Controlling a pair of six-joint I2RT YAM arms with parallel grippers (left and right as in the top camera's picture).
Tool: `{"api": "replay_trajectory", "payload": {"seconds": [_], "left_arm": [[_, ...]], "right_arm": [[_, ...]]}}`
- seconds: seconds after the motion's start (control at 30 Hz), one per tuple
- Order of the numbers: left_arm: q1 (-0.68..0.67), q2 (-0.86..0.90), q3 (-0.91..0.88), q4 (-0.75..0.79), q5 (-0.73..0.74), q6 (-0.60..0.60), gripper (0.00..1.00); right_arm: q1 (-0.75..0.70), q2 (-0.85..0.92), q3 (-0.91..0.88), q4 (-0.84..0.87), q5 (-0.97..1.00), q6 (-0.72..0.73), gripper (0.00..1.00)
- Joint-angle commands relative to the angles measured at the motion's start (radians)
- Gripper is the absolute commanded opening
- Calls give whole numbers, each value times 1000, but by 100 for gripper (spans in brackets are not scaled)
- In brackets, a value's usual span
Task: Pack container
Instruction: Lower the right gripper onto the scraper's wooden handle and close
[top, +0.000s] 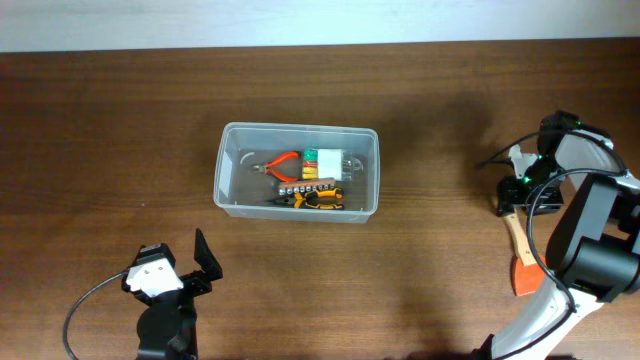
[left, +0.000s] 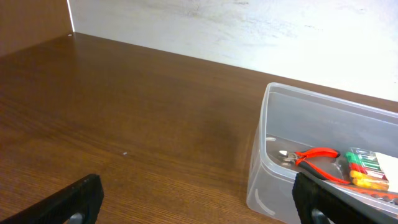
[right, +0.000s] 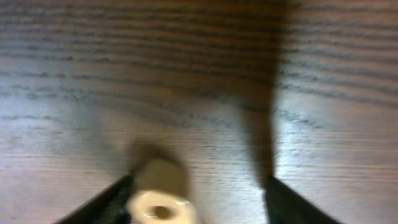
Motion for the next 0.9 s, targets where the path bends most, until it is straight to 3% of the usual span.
{"api": "replay_trajectory", "payload": {"seconds": [0.0, 0.07, 0.6, 0.87], "left_arm": [[-3, -6, -3, -2, -3, 9, 99], [-3, -6, -3, -2, -3, 9, 99], [-3, -6, -3, -2, -3, 9, 99], [-3, -6, -3, -2, -3, 9, 99]], "right_arm": [[5, 29, -41, 22, -26, -9, 51], [5, 29, -41, 27, -26, -10, 50], [6, 29, -31, 24, -27, 18, 18], [58, 29, 176, -69, -27, 19, 12]]}}
